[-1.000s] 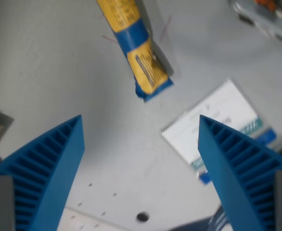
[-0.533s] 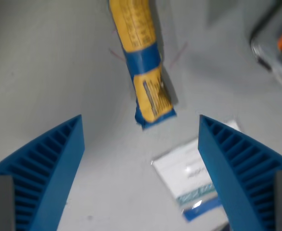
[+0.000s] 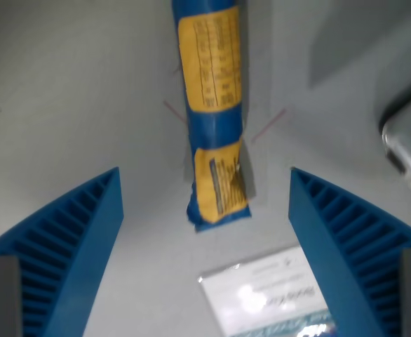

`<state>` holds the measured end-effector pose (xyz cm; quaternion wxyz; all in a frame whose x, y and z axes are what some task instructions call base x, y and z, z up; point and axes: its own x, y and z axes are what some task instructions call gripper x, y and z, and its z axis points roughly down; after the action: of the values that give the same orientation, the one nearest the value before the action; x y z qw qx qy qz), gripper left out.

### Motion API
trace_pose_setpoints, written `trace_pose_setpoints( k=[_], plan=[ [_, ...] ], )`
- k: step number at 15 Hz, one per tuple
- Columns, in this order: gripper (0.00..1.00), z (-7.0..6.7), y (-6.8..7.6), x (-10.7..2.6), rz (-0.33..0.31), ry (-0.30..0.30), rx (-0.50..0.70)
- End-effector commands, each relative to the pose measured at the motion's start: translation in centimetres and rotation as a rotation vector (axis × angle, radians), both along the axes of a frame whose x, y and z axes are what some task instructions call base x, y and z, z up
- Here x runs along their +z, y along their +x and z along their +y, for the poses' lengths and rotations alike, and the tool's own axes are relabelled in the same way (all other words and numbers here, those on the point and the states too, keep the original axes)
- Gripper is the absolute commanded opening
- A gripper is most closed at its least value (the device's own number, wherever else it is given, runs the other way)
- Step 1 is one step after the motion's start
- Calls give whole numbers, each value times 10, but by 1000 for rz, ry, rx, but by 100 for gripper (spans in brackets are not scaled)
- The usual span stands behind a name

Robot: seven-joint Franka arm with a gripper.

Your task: Move above the blue bag

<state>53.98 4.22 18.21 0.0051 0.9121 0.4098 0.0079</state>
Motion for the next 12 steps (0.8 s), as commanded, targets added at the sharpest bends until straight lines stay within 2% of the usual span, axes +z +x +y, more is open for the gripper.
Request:
trace_pose_setpoints(
  k=[1, 6, 12],
  plan=[
    [100, 3, 8, -6, -36, -14, 181],
    [100, 5, 13, -15, -20, -16, 159],
    [100, 5, 16, -18, -9, -15, 124]
  ],
)
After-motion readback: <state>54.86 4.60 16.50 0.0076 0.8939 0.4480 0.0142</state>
